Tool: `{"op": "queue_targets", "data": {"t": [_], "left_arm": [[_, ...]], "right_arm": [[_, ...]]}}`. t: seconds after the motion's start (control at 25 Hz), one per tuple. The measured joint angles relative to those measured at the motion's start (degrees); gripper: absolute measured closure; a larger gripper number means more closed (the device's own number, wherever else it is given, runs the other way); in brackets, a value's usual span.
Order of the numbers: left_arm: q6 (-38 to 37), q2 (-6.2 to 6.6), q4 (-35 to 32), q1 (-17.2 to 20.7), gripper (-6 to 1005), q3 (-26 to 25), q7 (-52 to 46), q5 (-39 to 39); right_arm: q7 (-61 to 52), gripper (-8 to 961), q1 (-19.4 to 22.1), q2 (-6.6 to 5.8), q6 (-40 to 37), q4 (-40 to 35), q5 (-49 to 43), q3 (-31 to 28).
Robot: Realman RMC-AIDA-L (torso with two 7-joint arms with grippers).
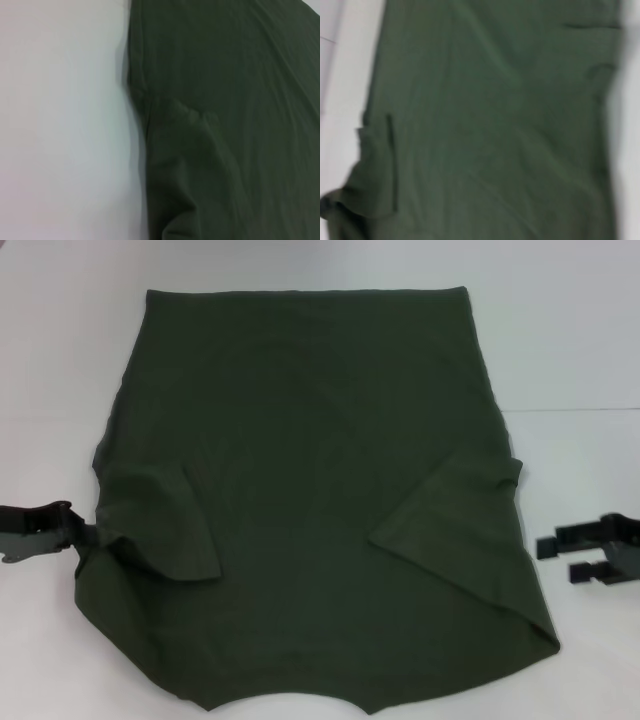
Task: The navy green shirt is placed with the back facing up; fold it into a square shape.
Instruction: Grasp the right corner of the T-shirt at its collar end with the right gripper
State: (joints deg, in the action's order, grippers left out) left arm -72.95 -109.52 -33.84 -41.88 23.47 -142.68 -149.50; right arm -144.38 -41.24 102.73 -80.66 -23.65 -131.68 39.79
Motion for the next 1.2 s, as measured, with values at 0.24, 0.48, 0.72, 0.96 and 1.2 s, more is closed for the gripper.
{"op": "queue_targets", "data": {"t": [0.24,0.48,0.72,0.96,1.2], "left_arm": [[0.0,0.07,0.0,-0.1,996,0.0,0.0,0.0],[0.0,0.09,0.0,-0.1,995,0.0,0.0,0.0],[0.1,0.09,0.0,-0.1,995,0.0,0.0,0.0],[0.1,0.04,0.0,-0.2,995,0.0,0.0,0.1],[0.1,0.01,0.0,-0.2,995,0.0,0.0,0.1]], "right_arm": [[-0.6,174,0.0,-1.02,-1.0,0.1,-5.8,0.2],[-0.4,174,-0.5,-0.05,-0.9,0.7,-7.1,2.0],[-0.2,174,-0.9,1.34,-0.5,0.7,-7.3,2.9],[-0.1,174,-1.1,2.36,1.3,0.7,-7.3,3.8],[0.3,174,-1.3,3.09,2.4,0.7,-7.4,4.0]]}}
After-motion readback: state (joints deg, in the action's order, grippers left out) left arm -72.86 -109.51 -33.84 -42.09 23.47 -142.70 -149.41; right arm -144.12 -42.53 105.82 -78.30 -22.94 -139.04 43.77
